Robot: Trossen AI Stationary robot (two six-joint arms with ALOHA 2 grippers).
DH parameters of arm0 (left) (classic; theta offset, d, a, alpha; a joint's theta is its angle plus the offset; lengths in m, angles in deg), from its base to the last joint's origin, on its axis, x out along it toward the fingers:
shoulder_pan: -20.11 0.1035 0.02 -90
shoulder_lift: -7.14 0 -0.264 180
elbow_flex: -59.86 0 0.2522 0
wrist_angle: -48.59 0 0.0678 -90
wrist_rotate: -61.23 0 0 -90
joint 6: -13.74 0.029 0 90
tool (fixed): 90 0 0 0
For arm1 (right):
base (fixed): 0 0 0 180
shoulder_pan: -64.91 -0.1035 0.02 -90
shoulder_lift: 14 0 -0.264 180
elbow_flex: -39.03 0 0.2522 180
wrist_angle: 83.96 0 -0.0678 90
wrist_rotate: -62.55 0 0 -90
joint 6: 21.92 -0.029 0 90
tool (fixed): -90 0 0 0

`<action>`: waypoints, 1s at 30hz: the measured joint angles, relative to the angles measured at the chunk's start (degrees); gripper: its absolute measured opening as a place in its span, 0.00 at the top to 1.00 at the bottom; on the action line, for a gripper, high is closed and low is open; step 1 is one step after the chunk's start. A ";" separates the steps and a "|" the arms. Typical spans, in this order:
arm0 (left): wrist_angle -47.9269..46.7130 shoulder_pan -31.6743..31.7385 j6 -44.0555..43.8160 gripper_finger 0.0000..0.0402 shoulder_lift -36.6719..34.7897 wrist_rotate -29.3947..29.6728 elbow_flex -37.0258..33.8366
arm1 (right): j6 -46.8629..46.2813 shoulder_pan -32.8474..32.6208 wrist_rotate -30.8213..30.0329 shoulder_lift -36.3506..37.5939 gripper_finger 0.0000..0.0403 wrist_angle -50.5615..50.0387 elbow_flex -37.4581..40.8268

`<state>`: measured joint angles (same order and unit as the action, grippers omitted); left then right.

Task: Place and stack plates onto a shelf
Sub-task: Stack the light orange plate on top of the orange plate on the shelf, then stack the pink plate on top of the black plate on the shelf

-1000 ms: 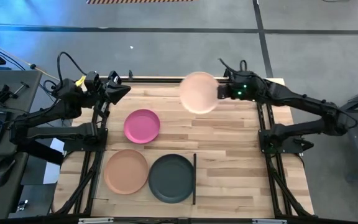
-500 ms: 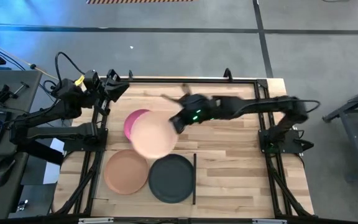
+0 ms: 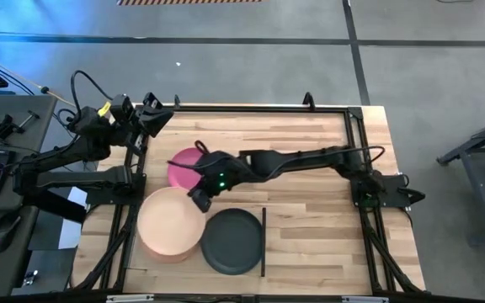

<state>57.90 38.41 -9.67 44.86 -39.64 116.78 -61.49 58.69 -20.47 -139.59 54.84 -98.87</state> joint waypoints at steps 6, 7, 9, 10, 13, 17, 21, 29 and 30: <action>0.00 -0.01 -0.57 1.00 -0.01 0.00 0.00 | -0.80 -0.38 2.59 -4.89 1.00 1.34 -4.19; 0.03 0.00 -0.74 1.00 0.00 -0.01 0.01 | -1.38 -0.42 3.10 -5.38 1.00 1.44 -4.19; 0.17 0.00 -1.42 1.00 0.00 -0.02 0.00 | -1.77 -0.62 3.24 -5.93 1.00 1.43 -4.19; 0.27 0.00 -1.62 1.00 0.00 -0.02 0.02 | -1.63 -0.71 3.25 -6.08 1.00 1.38 -4.19; 0.42 0.00 -1.96 1.00 -0.02 -0.02 0.00 | -0.83 -0.96 3.26 -6.11 1.00 1.68 -4.19; 0.42 0.00 -1.97 1.00 -0.02 -0.02 0.01 | -0.01 -0.96 3.06 -6.11 1.00 1.58 -4.19; 0.39 0.00 -1.98 1.00 -0.02 -0.02 0.00 | 1.06 -0.96 2.88 -6.11 0.94 1.70 -4.19; 0.42 0.00 -1.98 1.00 -0.02 -0.04 0.00 | 3.66 -0.93 2.55 -6.11 0.65 2.58 -4.19; 0.42 0.00 -1.98 1.00 0.00 -0.04 0.00 | 4.54 -0.80 2.66 -6.08 0.62 2.70 -4.19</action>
<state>58.31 38.41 -11.65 44.86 -39.68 116.78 -56.96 57.89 -17.81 -145.67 57.53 -103.06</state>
